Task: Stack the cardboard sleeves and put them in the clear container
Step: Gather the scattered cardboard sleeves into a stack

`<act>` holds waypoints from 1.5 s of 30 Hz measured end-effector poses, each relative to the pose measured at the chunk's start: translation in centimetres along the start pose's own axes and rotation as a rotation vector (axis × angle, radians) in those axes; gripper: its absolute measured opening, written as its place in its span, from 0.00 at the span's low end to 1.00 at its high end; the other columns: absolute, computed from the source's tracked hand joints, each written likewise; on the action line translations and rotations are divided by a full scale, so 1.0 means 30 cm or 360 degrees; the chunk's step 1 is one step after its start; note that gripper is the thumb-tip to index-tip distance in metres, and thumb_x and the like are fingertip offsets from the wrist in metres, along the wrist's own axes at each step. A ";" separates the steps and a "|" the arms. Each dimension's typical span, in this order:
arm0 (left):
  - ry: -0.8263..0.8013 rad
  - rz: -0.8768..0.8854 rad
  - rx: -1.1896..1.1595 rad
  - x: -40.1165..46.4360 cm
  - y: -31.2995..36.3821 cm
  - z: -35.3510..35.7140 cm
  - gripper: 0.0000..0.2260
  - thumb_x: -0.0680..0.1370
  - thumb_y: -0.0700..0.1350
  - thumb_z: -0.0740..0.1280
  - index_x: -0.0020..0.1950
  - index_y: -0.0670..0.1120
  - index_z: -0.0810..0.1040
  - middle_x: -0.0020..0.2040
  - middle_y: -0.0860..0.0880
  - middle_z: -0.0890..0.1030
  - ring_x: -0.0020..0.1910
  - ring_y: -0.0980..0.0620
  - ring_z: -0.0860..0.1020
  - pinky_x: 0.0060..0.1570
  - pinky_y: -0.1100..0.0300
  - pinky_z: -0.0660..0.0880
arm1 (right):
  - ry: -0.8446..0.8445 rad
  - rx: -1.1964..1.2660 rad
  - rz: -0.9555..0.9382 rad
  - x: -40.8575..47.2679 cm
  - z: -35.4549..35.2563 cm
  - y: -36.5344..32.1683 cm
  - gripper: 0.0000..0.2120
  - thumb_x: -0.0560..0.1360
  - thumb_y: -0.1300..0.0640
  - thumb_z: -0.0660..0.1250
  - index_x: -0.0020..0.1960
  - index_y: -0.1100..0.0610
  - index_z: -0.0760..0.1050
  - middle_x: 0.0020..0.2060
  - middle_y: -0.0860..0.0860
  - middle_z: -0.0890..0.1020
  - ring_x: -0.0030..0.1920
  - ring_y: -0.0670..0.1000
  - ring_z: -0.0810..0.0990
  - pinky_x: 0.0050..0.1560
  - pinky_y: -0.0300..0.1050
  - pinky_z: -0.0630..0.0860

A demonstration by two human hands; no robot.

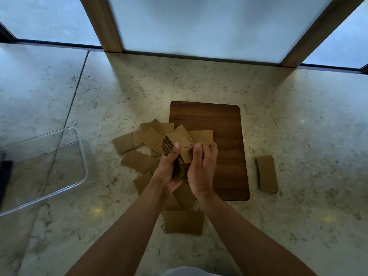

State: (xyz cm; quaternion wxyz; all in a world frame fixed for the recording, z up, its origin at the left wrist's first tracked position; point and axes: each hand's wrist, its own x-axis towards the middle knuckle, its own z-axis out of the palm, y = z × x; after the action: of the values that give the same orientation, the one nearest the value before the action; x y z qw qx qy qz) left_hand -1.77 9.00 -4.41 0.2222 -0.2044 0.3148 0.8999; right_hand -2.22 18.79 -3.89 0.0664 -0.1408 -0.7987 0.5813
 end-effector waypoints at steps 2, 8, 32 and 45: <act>0.0023 0.0044 0.0026 0.006 0.010 -0.004 0.38 0.63 0.57 0.84 0.63 0.36 0.77 0.54 0.36 0.82 0.50 0.40 0.85 0.52 0.46 0.83 | -0.0089 0.0046 0.0043 -0.001 -0.004 -0.005 0.14 0.78 0.44 0.59 0.44 0.52 0.76 0.51 0.53 0.72 0.52 0.53 0.76 0.53 0.48 0.78; 0.0233 0.0372 0.0292 0.013 0.035 0.031 0.39 0.67 0.45 0.84 0.74 0.41 0.70 0.58 0.36 0.80 0.57 0.35 0.81 0.51 0.44 0.83 | -0.0337 0.0512 0.1014 -0.004 -0.060 -0.069 0.16 0.73 0.38 0.70 0.56 0.44 0.75 0.57 0.53 0.81 0.56 0.54 0.82 0.58 0.57 0.82; 0.0751 0.0718 0.1304 0.127 -0.379 0.183 0.15 0.77 0.59 0.64 0.58 0.54 0.81 0.51 0.55 0.83 0.49 0.63 0.81 0.46 0.67 0.79 | -0.0209 0.0163 0.0318 -0.001 -0.461 0.284 0.31 0.71 0.64 0.68 0.70 0.45 0.70 0.62 0.49 0.78 0.61 0.48 0.80 0.58 0.56 0.82; 0.0756 0.1046 0.1224 0.131 -0.492 0.146 0.11 0.84 0.42 0.65 0.64 0.44 0.81 0.57 0.50 0.86 0.58 0.59 0.82 0.51 0.68 0.78 | 0.0448 0.0581 0.0376 0.011 -0.392 0.343 0.08 0.81 0.58 0.64 0.55 0.49 0.81 0.49 0.50 0.85 0.53 0.48 0.83 0.49 0.41 0.80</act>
State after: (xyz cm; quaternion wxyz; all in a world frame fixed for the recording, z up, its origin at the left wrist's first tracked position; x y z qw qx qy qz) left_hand 1.81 23.33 -10.28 -0.0885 -0.1968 0.7091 0.6713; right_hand 2.15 32.52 -9.94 0.1327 -0.2983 -0.6415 0.6941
